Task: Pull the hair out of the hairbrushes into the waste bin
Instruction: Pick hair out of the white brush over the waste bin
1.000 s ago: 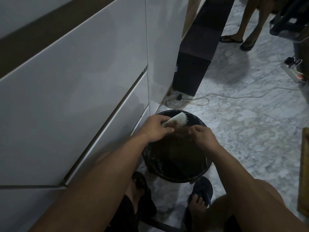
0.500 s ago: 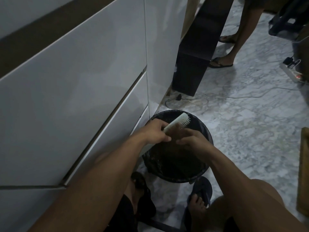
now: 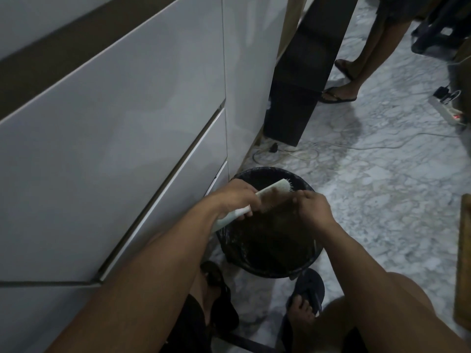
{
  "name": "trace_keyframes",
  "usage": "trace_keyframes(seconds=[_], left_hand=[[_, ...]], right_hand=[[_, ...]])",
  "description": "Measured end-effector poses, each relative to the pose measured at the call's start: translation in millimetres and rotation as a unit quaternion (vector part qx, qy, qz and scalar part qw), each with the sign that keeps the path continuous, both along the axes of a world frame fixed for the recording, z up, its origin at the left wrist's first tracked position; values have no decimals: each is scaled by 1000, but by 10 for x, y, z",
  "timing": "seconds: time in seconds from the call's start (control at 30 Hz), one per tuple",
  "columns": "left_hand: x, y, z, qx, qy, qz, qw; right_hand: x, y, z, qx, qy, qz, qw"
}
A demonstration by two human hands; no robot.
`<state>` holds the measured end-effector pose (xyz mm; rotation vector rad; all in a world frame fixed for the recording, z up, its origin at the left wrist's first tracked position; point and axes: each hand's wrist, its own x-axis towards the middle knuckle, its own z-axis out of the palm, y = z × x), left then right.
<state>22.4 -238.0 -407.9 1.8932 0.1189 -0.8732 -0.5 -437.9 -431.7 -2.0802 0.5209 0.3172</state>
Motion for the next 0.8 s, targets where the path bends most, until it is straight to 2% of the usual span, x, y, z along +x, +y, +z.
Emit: trace_keyframes(seconds=[0.07, 0.13, 0.27, 0.37, 0.43, 0.57, 0.67, 0.8], left_hand=[[-3, -23, 15, -9, 4, 17, 1000], [-23, -42, 8, 5, -10, 8, 1000], [-25, -14, -13, 8, -13, 26, 1000], [-4, 14, 11, -20, 18, 75, 997], [-16, -3, 39, -14, 8, 76, 997], [-50, -18, 12, 43, -66, 51, 996], [-24, 18, -60, 60, -88, 41, 993], [5, 36, -51, 67, -103, 69, 990]], right_hand=[[12, -9, -23, -37, -17, -22, 999], [-5, 8, -27, -5, -19, -57, 998], [-36, 10, 58, 120, 0, -39, 992], [-50, -11, 111, 245, 7, -28, 969], [-67, -3, 127, 293, 15, 9, 956], [-135, 73, 163, 251, 24, 115, 961], [-173, 131, 184, 199, 23, 159, 967], [-130, 90, 159, 216, 32, 111, 969]])
